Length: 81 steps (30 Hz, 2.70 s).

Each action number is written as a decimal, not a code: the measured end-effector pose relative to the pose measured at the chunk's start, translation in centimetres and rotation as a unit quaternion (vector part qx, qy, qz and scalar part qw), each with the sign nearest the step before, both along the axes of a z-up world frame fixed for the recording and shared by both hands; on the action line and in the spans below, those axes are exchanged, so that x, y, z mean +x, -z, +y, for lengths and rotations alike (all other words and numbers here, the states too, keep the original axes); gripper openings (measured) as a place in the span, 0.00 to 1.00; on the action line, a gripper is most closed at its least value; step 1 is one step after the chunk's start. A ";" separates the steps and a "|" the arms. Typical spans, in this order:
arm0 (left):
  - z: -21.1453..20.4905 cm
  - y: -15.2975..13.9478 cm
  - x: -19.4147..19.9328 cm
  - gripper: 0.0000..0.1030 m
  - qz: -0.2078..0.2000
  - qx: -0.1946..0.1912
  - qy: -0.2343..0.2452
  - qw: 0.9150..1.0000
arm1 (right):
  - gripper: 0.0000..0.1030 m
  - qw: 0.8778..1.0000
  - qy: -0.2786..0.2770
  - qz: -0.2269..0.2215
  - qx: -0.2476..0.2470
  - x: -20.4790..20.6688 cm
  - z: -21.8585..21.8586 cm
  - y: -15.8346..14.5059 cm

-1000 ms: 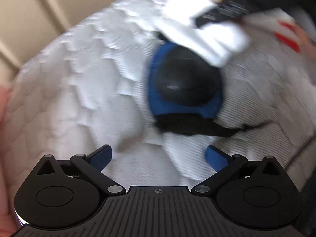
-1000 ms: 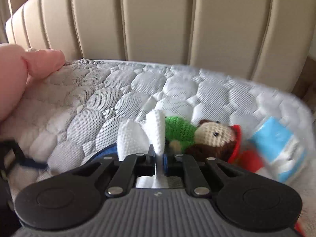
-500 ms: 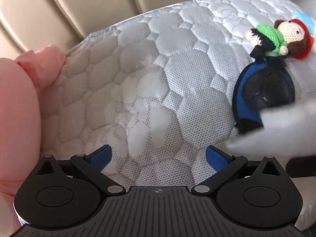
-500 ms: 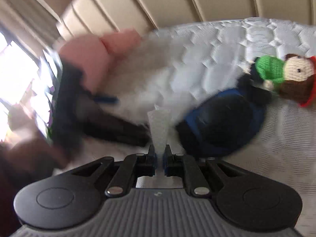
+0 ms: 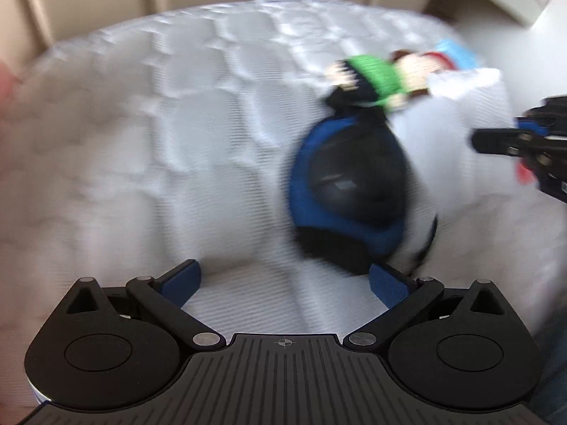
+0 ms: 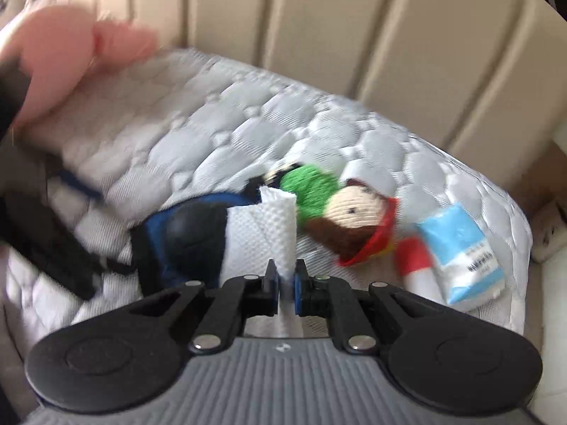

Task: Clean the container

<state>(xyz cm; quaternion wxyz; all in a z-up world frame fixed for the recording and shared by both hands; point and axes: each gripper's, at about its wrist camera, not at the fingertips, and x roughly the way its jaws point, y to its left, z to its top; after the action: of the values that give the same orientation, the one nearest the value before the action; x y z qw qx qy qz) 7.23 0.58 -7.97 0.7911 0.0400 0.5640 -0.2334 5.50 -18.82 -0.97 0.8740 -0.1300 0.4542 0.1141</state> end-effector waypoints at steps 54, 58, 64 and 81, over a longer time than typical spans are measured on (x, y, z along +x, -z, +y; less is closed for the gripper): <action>-12.3 -0.1 -9.4 0.99 -0.239 0.196 0.290 0.906 | 0.11 0.978 0.050 0.051 0.196 1.5 -3.3 1.7; -12.3 -0.4 -8.4 0.99 -0.258 0.181 0.261 0.912 | 0.09 0.977 0.091 0.047 0.189 2.0 -4.9 1.8; -13.3 -0.3 -7.4 0.99 -0.239 0.121 0.266 0.926 | 0.09 0.975 0.107 -0.009 0.196 1.3 -6.0 -0.3; -10.9 -0.1 -5.0 0.99 -0.092 0.086 0.159 0.979 | 0.10 0.985 0.006 0.088 0.152 0.5 -2.4 1.8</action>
<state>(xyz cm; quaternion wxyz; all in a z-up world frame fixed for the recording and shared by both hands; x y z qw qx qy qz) 2.23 -10.34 -7.83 0.7857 0.2186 0.4934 -0.3023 6.00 -21.21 -2.76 0.8410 0.0171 0.5072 0.1875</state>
